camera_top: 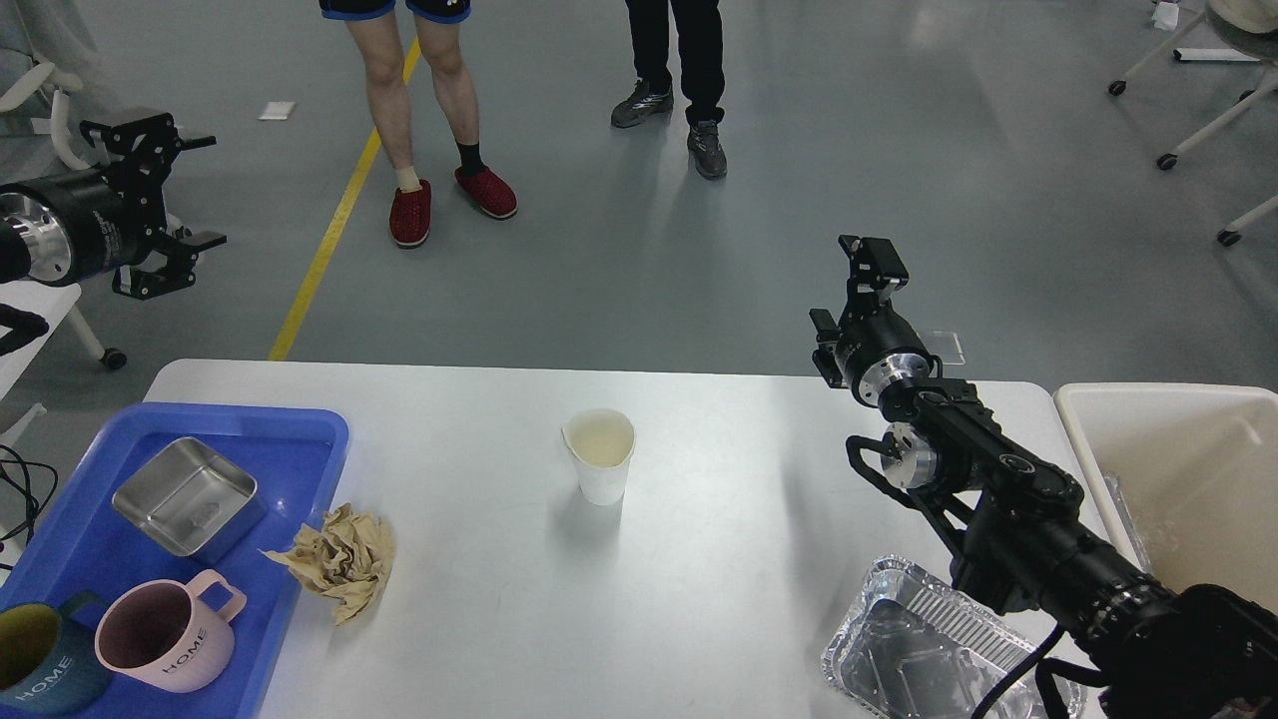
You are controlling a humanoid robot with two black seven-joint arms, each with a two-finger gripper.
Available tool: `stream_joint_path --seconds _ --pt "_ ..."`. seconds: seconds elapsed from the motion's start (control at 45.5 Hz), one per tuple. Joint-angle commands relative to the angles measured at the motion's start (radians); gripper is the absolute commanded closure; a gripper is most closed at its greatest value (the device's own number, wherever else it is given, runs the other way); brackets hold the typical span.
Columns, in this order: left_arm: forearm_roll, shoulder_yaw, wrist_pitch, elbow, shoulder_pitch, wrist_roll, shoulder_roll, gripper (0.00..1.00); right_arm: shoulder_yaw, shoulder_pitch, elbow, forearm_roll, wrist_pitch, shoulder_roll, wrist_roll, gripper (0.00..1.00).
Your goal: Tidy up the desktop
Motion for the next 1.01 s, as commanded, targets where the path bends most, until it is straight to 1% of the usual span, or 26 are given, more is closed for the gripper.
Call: stream_joint_path --seconds 0.0,0.088,0.132,0.198,0.264,0.329,0.373,0.417,0.527,0.681,0.879,0.988 --pt "-0.043 -0.028 0.101 -0.098 0.048 -0.013 -0.032 0.03 0.000 -0.001 0.000 0.000 0.000 0.000 -0.001 0.00" --pt "-0.055 -0.072 0.150 -0.159 0.092 -0.025 -0.073 0.02 0.000 -0.003 0.000 0.000 0.000 0.000 0.001 0.00" --pt "-0.055 -0.112 0.157 -0.188 0.124 -0.050 -0.104 0.02 0.000 -0.003 0.000 0.000 0.000 0.000 0.001 0.00" --pt "-0.055 -0.166 0.163 -0.228 0.186 -0.117 -0.156 0.02 0.000 -0.003 0.000 0.000 0.000 0.000 0.001 0.00" --pt "-0.055 -0.190 0.163 -0.263 0.232 -0.194 -0.201 0.02 0.000 -0.004 0.000 0.000 0.000 0.000 -0.001 0.00" --pt "-0.055 -0.201 0.167 -0.283 0.272 -0.258 -0.239 0.02 0.000 -0.004 0.000 0.000 0.000 -0.002 0.001 0.00" --pt "-0.054 -0.219 0.169 -0.283 0.299 -0.286 -0.270 0.02 0.000 -0.004 0.000 0.000 0.000 -0.002 -0.001 0.00" --pt "-0.054 -0.255 0.169 -0.283 0.331 -0.300 -0.303 0.02 0.000 -0.006 0.000 0.000 0.000 -0.002 0.001 0.00" --pt "-0.054 -0.330 0.169 -0.283 0.414 -0.300 -0.380 0.02 -0.002 -0.006 0.000 0.000 0.000 -0.006 0.001 0.00" --pt "-0.055 -0.380 0.166 -0.276 0.471 -0.300 -0.449 0.02 -0.003 -0.004 -0.001 0.000 0.000 -0.005 -0.001 0.00" --pt "-0.055 -0.430 0.164 -0.234 0.485 -0.291 -0.563 0.02 -0.003 -0.003 -0.003 0.000 0.000 -0.002 -0.001 0.00" --pt "-0.049 -0.457 0.163 -0.187 0.494 -0.288 -0.635 0.02 -0.003 -0.003 -0.003 0.000 0.000 -0.005 -0.001 0.00"
